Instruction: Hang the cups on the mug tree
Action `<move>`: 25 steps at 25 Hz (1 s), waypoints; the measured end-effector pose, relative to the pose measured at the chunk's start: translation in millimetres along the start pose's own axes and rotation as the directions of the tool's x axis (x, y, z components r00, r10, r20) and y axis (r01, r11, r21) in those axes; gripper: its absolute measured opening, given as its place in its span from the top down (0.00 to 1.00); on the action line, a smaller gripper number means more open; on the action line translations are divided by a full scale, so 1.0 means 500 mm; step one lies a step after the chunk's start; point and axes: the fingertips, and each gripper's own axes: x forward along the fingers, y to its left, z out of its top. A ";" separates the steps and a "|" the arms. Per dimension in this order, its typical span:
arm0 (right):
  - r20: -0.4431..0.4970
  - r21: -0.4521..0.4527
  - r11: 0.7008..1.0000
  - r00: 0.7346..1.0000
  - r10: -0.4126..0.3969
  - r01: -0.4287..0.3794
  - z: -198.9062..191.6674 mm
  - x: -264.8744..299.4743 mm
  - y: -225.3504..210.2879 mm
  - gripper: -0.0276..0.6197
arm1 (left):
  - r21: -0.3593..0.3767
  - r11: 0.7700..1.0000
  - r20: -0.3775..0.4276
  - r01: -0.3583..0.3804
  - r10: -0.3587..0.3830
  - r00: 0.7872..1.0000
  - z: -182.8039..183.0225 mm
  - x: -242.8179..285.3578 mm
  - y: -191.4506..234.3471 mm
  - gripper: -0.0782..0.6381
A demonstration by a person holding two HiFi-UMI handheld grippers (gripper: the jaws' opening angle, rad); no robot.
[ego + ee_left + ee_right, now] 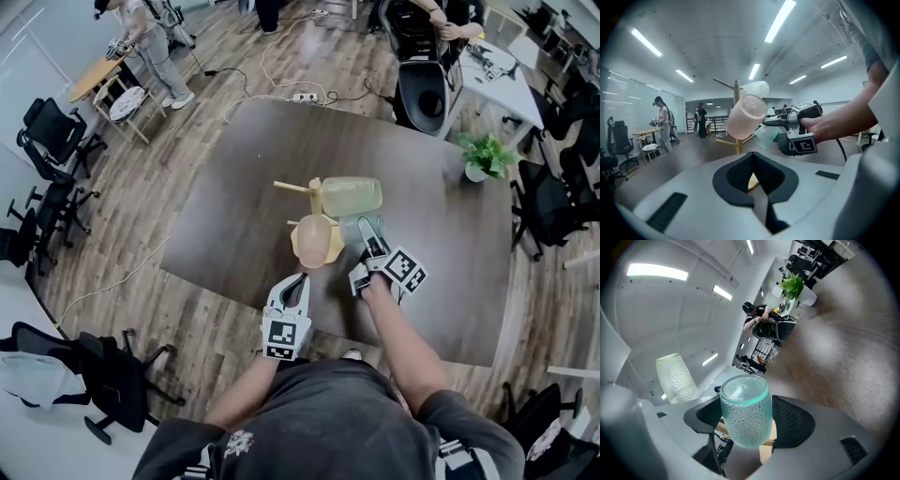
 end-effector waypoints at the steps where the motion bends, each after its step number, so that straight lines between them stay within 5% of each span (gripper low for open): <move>1: -0.010 -0.005 1.000 1.000 -0.006 0.006 -0.006 0.005 0.001 0.43 | -0.003 1.000 0.000 0.000 0.000 1.000 -0.001 0.000 0.003 0.88; 25: -0.088 0.055 0.998 0.996 -0.007 0.012 -0.088 0.074 -0.021 0.43 | -0.030 0.999 -0.010 -0.028 0.028 1.000 -0.020 -0.010 0.057 0.88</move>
